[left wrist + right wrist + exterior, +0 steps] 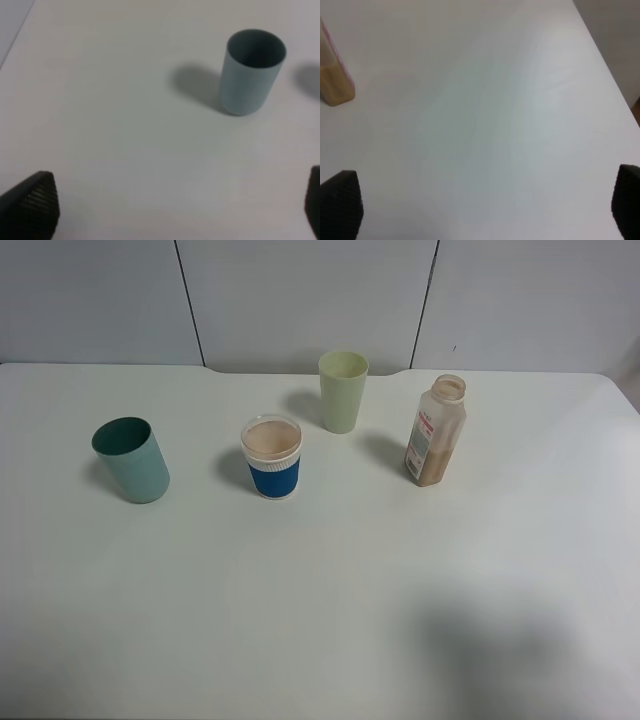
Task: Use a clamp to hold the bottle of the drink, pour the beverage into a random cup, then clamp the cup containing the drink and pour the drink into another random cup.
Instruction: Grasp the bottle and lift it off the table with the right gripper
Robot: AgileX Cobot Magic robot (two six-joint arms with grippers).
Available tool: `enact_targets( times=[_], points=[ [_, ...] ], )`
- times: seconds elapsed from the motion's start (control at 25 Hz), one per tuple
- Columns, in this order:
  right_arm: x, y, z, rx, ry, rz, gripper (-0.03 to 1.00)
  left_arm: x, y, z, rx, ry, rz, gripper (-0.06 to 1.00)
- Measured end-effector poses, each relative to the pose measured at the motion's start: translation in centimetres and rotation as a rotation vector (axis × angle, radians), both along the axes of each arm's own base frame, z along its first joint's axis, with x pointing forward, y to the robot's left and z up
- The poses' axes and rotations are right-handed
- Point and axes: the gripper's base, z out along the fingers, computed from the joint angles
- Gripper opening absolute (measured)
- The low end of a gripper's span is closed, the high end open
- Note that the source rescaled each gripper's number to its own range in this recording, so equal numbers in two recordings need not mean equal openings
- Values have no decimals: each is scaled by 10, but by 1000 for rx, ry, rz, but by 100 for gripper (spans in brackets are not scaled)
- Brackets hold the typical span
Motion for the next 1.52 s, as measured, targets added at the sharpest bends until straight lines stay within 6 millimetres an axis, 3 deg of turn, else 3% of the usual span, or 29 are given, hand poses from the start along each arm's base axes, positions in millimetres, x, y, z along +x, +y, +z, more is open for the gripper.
enact_targets(
  times=[0.76,0.96,1.52],
  points=[
    [0,0,1,-27,-1,12,100,0,0,0,1,0,0,100],
    [2,-1,18,-119,-93,45,100,0,0,0,1,0,0,100],
    [60,-6,34,-158,-59,75,100,0,0,0,1,0,0,100]
  ],
)
